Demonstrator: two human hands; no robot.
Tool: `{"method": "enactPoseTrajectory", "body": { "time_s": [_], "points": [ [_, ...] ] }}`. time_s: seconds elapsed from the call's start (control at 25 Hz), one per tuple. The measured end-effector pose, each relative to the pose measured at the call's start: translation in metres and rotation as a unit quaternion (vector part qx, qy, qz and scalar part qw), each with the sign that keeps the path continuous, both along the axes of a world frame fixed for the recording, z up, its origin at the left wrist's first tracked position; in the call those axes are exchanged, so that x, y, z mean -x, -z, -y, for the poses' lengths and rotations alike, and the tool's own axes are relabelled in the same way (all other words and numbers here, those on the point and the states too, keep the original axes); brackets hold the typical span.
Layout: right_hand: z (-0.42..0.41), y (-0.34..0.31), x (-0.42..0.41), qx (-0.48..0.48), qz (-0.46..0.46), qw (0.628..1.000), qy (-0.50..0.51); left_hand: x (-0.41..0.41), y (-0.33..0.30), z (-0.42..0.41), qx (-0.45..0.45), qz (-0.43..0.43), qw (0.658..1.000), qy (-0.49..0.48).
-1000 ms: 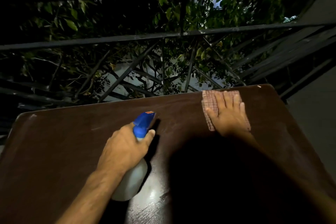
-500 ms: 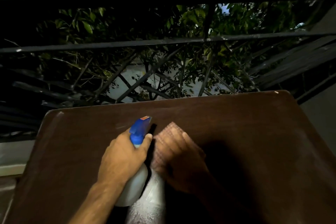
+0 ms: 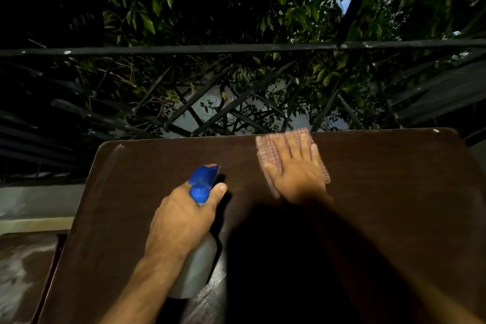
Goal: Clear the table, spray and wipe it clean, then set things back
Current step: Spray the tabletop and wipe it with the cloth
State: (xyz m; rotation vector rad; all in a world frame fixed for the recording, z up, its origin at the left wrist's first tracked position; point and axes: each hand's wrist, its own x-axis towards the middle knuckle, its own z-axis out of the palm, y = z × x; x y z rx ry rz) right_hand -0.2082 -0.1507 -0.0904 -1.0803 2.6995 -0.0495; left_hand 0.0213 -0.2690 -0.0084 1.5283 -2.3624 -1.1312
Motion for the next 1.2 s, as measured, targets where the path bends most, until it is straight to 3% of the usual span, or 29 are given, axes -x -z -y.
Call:
{"method": "enactPoseTrajectory", "body": {
  "time_s": [0.16, 0.24, 0.32, 0.44, 0.56, 0.68, 0.88, 1.04, 1.2],
  "points": [
    [-0.022, -0.005, -0.082, 0.068, -0.018, 0.975, -0.211, -0.009, 0.001, 0.001, -0.013, -0.017, 1.000, 0.000],
    [-0.024, -0.005, -0.087, 0.084, -0.001, 0.967, -0.239, -0.014, -0.001, 0.001, -0.012, -0.011, 0.999, 0.036],
    [-0.015, -0.004, -0.079, 0.058, -0.025, 0.978, -0.199, -0.018, -0.001, -0.001, -0.011, -0.005, 0.998, 0.066],
    [0.019, -0.005, -0.058, 0.034, -0.030, 0.996, -0.082, -0.026, -0.002, 0.001, -0.010, -0.015, 1.000, 0.022],
    [0.054, -0.004, -0.037, 0.013, -0.007, 1.000, -0.026, -0.039, -0.004, 0.007, -0.007, -0.015, 1.000, -0.001],
    [0.068, -0.008, -0.061, -0.005, -0.001, 0.996, -0.086, -0.058, -0.008, 0.016, -0.022, -0.023, 0.999, -0.013],
    [0.059, -0.008, -0.164, 0.106, 0.010, 0.949, -0.296, -0.098, -0.005, 0.046, 0.004, -0.015, 0.997, -0.072],
    [0.079, -0.006, -0.152, 0.038, -0.011, 0.963, -0.266, -0.118, -0.006, 0.063, 0.001, -0.012, 0.997, -0.074],
    [0.146, -0.005, -0.126, 0.019, 0.011, 0.990, -0.142, -0.137, -0.011, 0.077, -0.015, -0.027, 0.996, -0.090]
  ]
}}
